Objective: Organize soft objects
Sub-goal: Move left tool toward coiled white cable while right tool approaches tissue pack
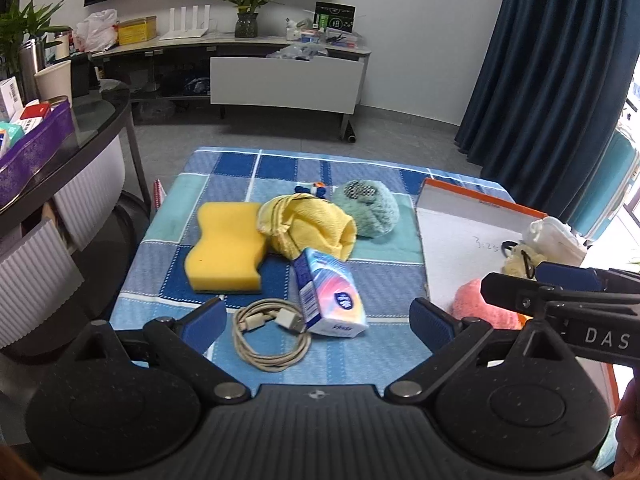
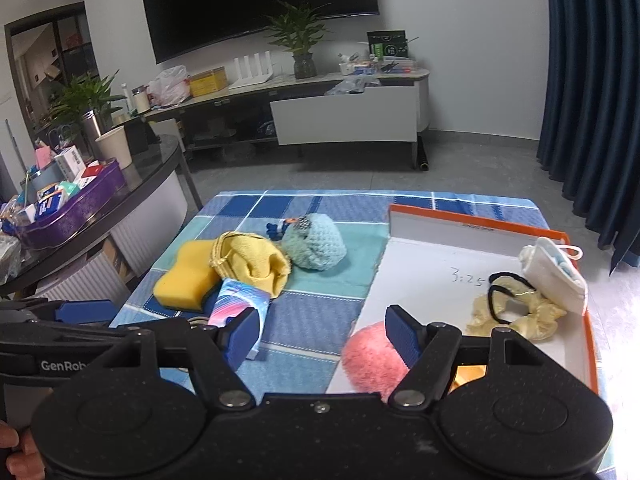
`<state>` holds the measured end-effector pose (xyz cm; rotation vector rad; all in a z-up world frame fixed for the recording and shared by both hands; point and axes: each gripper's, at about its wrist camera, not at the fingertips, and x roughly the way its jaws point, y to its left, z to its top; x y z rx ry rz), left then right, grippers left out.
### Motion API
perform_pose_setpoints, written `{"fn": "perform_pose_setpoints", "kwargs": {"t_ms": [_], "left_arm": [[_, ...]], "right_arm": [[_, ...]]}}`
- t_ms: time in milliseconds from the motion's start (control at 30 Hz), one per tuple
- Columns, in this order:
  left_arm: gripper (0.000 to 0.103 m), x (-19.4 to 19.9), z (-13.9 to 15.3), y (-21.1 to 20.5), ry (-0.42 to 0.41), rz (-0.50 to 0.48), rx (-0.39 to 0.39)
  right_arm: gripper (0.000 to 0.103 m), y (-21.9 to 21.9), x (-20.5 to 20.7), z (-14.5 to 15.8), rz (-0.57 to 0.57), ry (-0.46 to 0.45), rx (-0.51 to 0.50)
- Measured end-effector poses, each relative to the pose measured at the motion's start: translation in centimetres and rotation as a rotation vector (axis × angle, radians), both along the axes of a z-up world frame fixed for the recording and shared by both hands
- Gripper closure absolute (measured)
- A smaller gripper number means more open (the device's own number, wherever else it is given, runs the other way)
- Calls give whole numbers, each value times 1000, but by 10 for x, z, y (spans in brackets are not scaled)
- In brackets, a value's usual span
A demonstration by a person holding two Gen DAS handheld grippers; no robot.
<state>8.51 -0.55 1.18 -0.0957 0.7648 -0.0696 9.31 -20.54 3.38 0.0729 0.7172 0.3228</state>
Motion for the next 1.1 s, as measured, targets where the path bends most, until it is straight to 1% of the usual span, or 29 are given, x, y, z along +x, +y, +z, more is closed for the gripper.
{"fn": "perform_pose_setpoints", "kwargs": {"t_ms": [300,500,600,700,800,967,1033,1100], "left_arm": [[2,-10,-10,22,10,22,-4],[2,-13,-24,42,40,49,10],[2,-13,-30,49,37,17,54],[2,-14,-34,52,30,-38,104],[2,-13,-39,52,32,-73,129],[2,-12,-42,52,29,-68,111],[2,-14,-44,54,29,-54,110],[2,-13,-45,57,33,-37,88]], "right_arm": [[20,21,-2,-11,50,32,20],[20,26,0,-19,59,54,23],[20,28,1,-24,62,66,21],[20,31,4,-29,65,82,28],[20,41,10,-34,78,103,40],[20,62,26,-43,110,142,70],[20,68,36,-47,102,163,87],[20,74,46,-52,96,183,101]]}}
